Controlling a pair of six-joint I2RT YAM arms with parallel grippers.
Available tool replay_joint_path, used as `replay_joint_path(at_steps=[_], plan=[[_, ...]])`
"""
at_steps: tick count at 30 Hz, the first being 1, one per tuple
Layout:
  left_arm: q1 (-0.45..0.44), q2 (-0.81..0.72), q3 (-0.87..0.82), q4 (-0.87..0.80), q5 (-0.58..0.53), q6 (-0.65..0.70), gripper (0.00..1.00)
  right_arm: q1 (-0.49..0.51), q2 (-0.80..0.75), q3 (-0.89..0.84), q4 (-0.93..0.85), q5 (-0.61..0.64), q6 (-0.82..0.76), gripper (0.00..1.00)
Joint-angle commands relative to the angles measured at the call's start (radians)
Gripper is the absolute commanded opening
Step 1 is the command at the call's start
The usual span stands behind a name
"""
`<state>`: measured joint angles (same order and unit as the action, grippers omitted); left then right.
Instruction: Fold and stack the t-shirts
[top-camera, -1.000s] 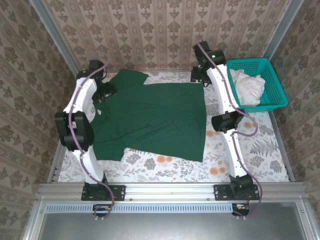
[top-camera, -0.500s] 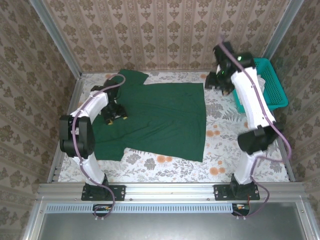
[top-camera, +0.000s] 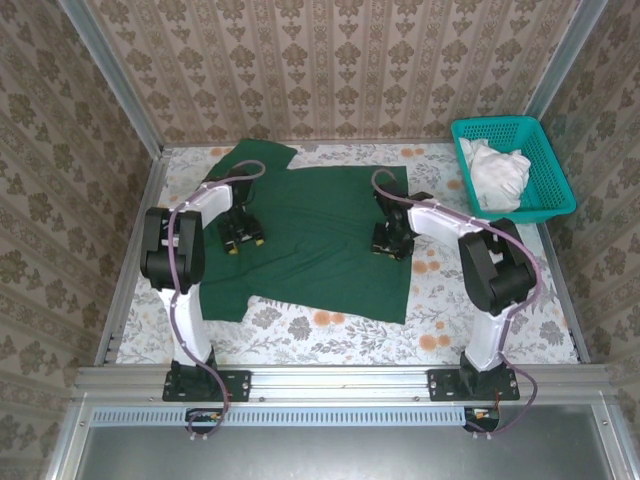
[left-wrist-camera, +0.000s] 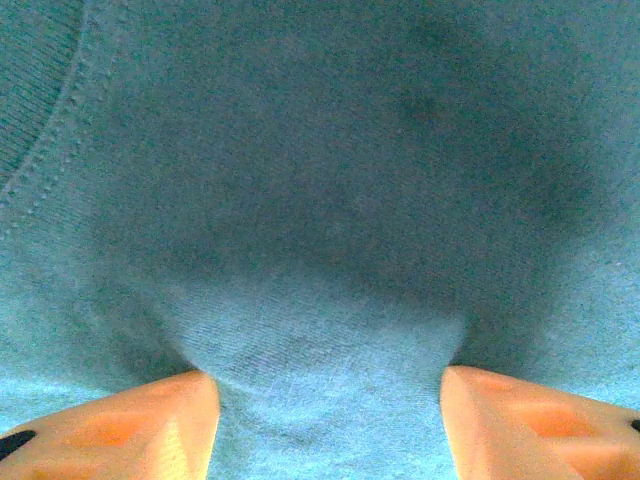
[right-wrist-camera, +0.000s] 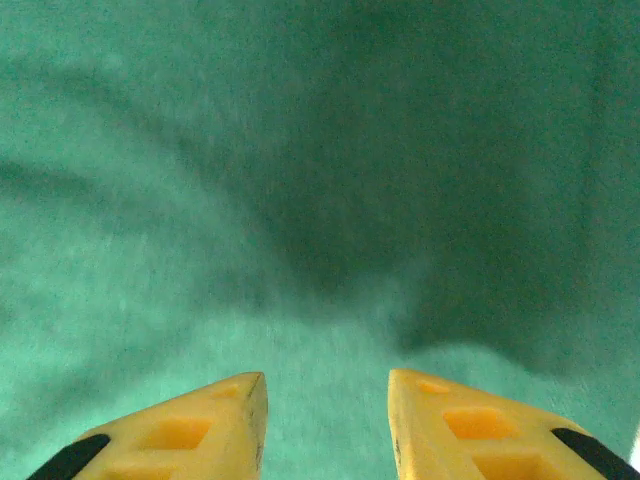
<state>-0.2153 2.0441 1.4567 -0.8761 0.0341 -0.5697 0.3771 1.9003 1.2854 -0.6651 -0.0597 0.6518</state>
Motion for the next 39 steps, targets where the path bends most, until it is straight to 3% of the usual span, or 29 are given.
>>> replay_joint_path(at_steps=[1,11,16,19,23,27,31,35,39], plan=[[0.004,0.078,0.018,0.041,0.034,-0.046,0.62,-0.041,0.063,0.068,0.037,0.02,0.002,0.38],[-0.009,0.199,0.205,0.027,0.104,-0.159,0.64,-0.183,0.26,0.29,-0.035,-0.004,-0.002,0.4],[-0.01,0.237,0.389,-0.046,0.118,-0.148,0.77,-0.203,0.341,0.51,-0.139,-0.002,-0.036,0.5],[-0.004,0.178,0.431,-0.085,0.063,-0.109,0.87,-0.209,0.278,0.534,-0.145,-0.002,-0.041,0.62],[0.03,-0.001,0.292,-0.078,0.008,-0.075,0.91,-0.216,0.101,0.416,-0.104,-0.032,-0.06,0.7],[0.078,-0.215,0.043,-0.077,-0.017,-0.06,0.91,-0.256,-0.135,0.15,-0.052,-0.063,-0.049,0.73],[0.149,-0.42,-0.234,-0.058,0.012,-0.108,0.78,-0.296,-0.365,-0.14,-0.025,-0.114,-0.006,0.69],[0.263,-0.57,-0.456,-0.018,0.082,-0.158,0.67,-0.316,-0.54,-0.353,-0.043,-0.164,0.033,0.59],[0.374,-0.61,-0.558,-0.007,0.152,-0.152,0.58,-0.336,-0.574,-0.432,-0.111,-0.158,0.057,0.55]])
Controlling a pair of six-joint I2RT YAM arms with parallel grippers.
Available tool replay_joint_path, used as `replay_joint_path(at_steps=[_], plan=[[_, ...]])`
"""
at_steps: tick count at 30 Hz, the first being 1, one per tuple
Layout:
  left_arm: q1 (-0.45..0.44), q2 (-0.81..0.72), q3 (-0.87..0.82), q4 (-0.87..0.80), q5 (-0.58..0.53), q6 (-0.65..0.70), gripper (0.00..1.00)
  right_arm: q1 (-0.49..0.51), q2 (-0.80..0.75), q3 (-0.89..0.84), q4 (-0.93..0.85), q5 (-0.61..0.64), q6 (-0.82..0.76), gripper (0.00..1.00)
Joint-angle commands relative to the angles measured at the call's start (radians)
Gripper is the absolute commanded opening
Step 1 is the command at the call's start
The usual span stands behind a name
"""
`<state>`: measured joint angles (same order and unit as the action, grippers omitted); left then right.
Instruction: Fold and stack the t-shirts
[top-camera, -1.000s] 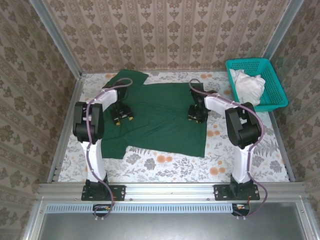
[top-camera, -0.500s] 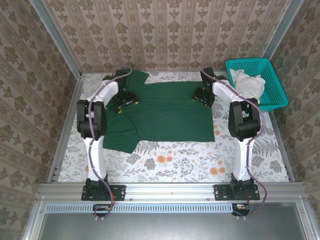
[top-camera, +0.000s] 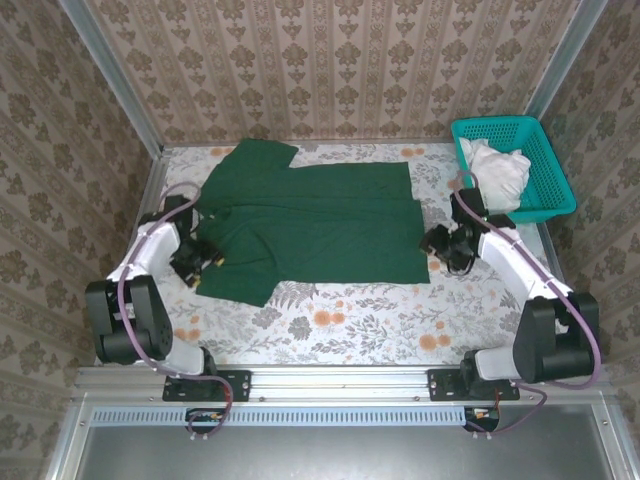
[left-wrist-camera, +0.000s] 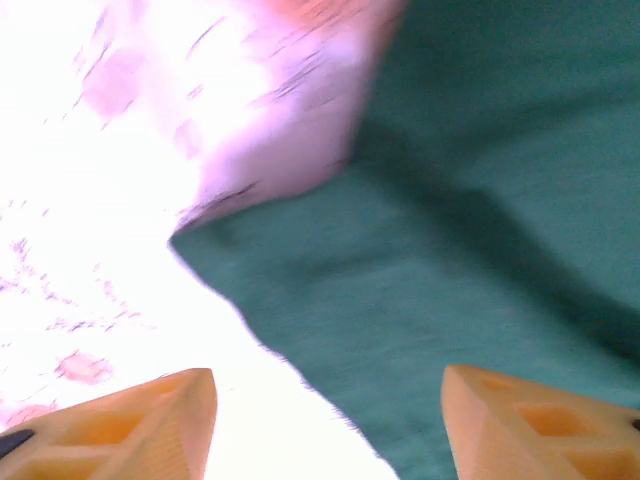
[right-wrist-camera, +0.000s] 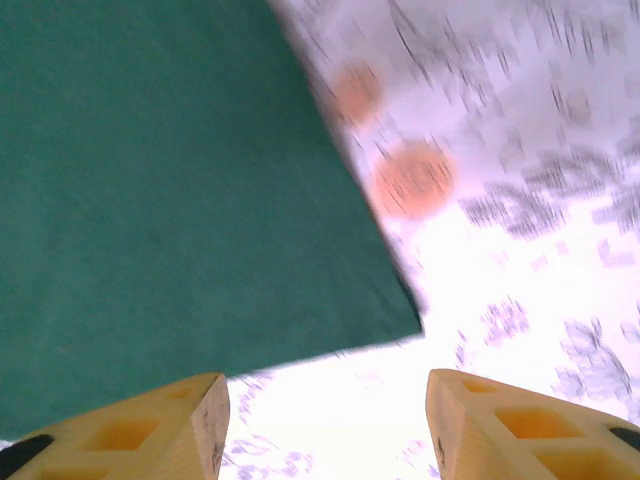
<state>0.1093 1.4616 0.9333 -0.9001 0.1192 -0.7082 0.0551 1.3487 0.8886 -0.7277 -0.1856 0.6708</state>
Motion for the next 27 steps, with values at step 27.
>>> replay_joint_path(at_steps=[27], plan=[[0.228,0.123,-0.091,0.179,0.143,0.117,0.35,-0.035,0.056,-0.084,0.042,-0.062,0.047,0.5]])
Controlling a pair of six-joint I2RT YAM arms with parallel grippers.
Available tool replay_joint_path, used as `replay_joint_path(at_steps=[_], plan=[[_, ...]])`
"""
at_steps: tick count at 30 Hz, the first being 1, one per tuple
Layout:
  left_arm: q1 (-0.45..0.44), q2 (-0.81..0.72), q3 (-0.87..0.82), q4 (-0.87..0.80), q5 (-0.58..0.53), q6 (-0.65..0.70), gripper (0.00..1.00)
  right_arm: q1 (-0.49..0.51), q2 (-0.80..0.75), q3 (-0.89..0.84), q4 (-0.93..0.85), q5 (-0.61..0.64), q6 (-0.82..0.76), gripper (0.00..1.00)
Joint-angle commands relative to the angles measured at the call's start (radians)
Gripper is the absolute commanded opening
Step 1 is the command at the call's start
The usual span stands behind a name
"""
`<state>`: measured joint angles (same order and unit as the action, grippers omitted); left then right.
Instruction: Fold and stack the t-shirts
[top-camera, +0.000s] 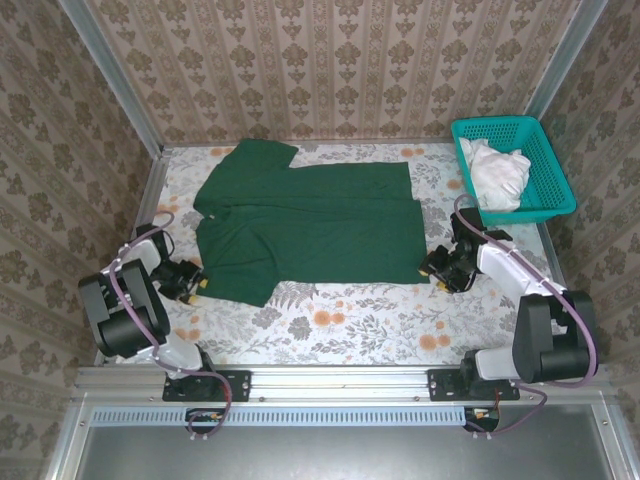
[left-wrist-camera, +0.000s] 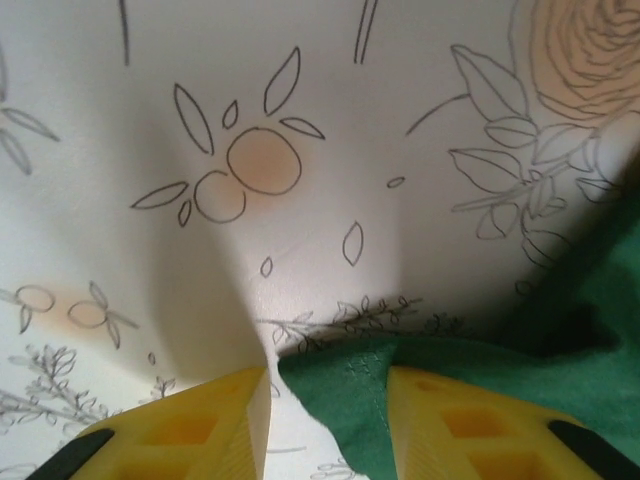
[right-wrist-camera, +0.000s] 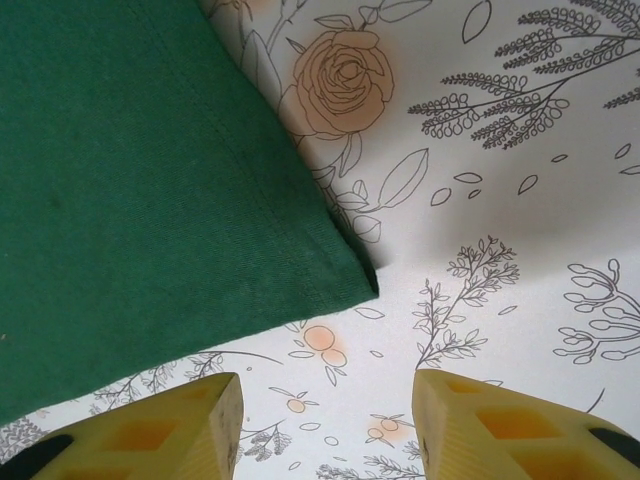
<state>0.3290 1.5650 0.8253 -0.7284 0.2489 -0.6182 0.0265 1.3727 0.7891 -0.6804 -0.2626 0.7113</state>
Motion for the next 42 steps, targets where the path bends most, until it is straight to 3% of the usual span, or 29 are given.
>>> replay_joint_path(at_steps=[1,19,33,42], plan=[[0.008,0.026,0.018,0.012,0.013,0.029,0.33,-0.007,0.045,0.02,-0.005,0.014,0.008,0.5],[-0.012,0.031,0.012,0.011,-0.022,0.052,0.0,-0.007,0.141,0.072,-0.005,0.063,0.004,0.47],[-0.052,-0.027,0.019,-0.005,-0.034,0.041,0.0,0.009,0.293,0.146,0.01,0.049,0.001,0.32],[-0.067,-0.076,0.016,-0.032,-0.026,0.047,0.0,0.012,0.308,0.147,0.013,0.054,-0.001,0.11]])
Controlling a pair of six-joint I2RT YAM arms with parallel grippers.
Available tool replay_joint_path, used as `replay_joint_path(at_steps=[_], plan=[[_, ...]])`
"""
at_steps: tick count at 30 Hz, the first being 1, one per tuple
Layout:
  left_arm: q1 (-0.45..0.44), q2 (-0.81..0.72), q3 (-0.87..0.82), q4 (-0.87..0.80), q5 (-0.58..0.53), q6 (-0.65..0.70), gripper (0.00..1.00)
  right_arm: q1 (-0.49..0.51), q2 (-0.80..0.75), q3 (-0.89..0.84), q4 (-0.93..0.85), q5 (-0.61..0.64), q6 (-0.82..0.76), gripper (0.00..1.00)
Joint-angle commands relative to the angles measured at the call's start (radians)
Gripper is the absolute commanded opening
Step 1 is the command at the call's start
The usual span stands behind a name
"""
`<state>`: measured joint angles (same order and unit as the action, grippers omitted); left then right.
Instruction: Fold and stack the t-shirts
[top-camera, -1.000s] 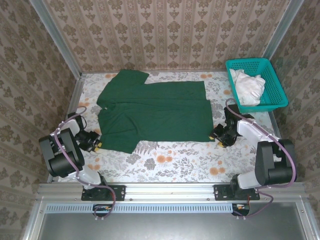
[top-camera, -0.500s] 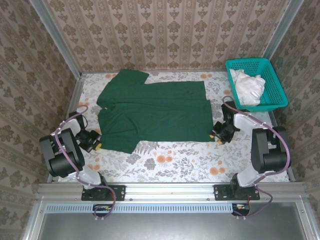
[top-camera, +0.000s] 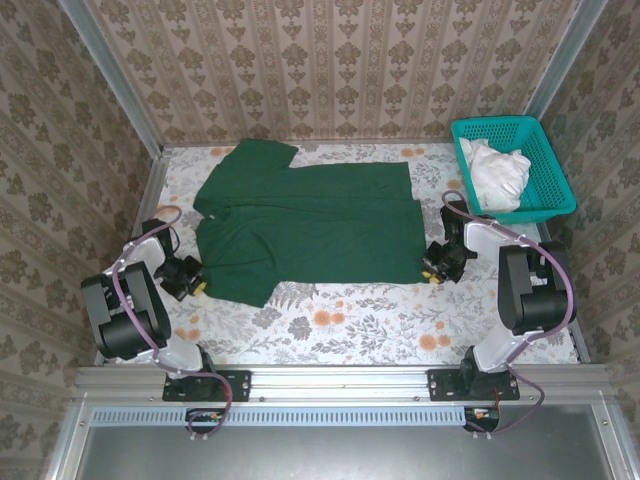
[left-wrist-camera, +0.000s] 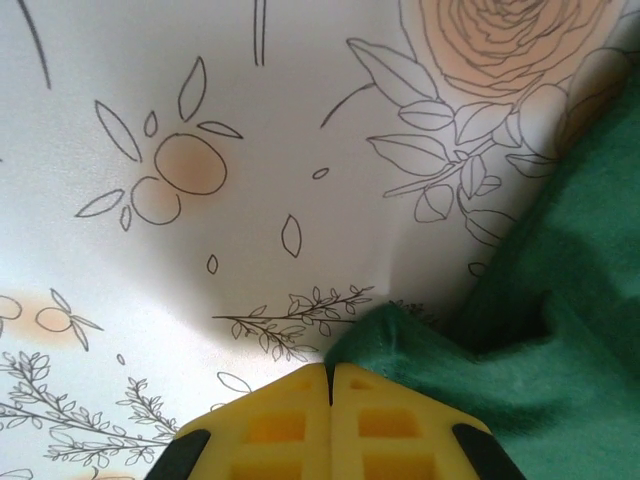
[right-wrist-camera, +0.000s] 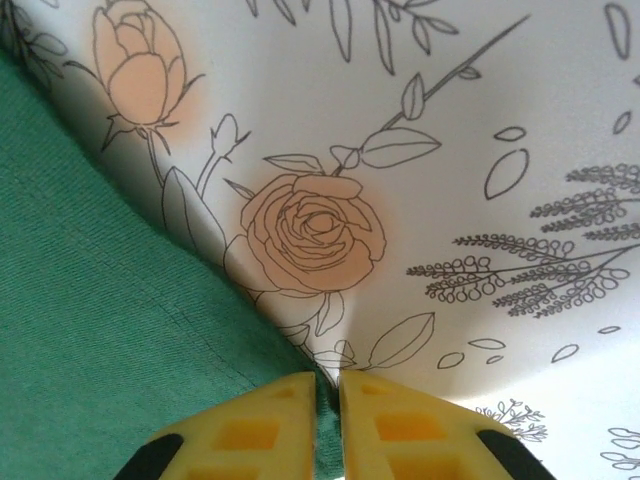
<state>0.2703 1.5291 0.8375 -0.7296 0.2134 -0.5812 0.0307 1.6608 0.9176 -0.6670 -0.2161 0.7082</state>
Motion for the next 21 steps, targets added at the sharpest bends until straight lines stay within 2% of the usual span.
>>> replay_joint_path(at_steps=[1,7,14,21], plan=[[-0.009,-0.049,0.001,-0.032,0.008,0.009,0.0,0.008,0.02,0.018,0.0,0.007,0.001,0.1],[-0.027,-0.109,-0.023,-0.064,0.007,0.006,0.0,0.008,0.016,0.014,-0.005,0.009,0.0,0.0],[-0.067,-0.213,-0.045,-0.146,-0.024,-0.01,0.0,0.008,-0.003,0.001,-0.025,0.014,-0.012,0.0],[-0.168,-0.379,-0.119,-0.262,-0.034,-0.137,0.0,0.009,-0.105,-0.038,-0.097,0.023,-0.022,0.0]])
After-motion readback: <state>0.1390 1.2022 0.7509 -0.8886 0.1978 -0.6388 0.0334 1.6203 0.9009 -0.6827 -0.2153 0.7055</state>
